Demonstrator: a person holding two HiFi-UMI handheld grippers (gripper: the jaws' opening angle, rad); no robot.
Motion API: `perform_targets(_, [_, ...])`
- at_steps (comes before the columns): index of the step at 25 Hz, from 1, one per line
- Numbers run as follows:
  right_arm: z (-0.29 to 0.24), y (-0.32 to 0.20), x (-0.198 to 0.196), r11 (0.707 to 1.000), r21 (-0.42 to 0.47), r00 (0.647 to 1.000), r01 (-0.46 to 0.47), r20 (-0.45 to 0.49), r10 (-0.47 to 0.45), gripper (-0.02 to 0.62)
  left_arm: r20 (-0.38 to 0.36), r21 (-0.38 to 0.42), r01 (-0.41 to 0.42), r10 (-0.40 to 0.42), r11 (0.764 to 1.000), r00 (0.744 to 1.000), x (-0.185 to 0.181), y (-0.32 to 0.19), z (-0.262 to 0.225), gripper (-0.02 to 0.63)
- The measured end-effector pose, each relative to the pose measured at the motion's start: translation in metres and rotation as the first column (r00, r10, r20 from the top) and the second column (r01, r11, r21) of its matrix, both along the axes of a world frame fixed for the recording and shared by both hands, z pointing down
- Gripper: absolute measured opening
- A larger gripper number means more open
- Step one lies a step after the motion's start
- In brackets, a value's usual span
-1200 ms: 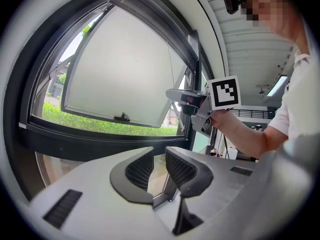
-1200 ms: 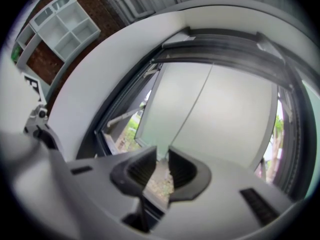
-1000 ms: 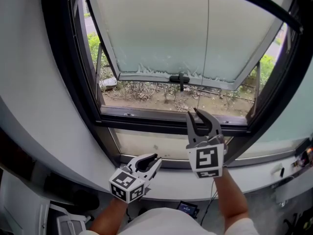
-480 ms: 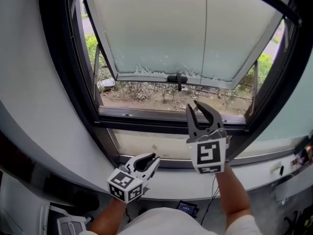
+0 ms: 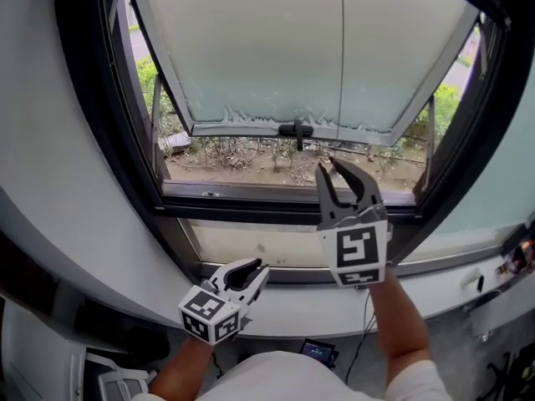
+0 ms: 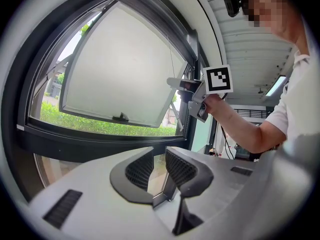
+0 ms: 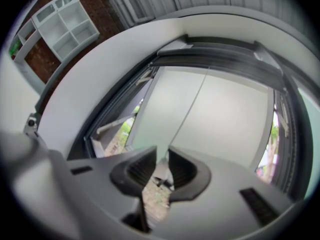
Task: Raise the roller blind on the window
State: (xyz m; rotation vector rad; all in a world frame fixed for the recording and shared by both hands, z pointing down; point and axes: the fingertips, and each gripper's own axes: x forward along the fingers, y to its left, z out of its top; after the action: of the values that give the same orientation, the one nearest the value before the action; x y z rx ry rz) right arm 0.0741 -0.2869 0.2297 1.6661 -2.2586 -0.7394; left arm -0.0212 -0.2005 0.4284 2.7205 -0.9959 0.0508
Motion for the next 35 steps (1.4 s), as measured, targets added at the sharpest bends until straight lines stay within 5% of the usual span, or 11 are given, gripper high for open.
perform_targets(35, [-0.078,0.013,0.008,0.986,0.163,1.000,-0.022,-0.016,0.025,0.078,-0.013,-0.016,0.001,-0.001,1.000,1.000,0.000,0.007,0.005,0.092])
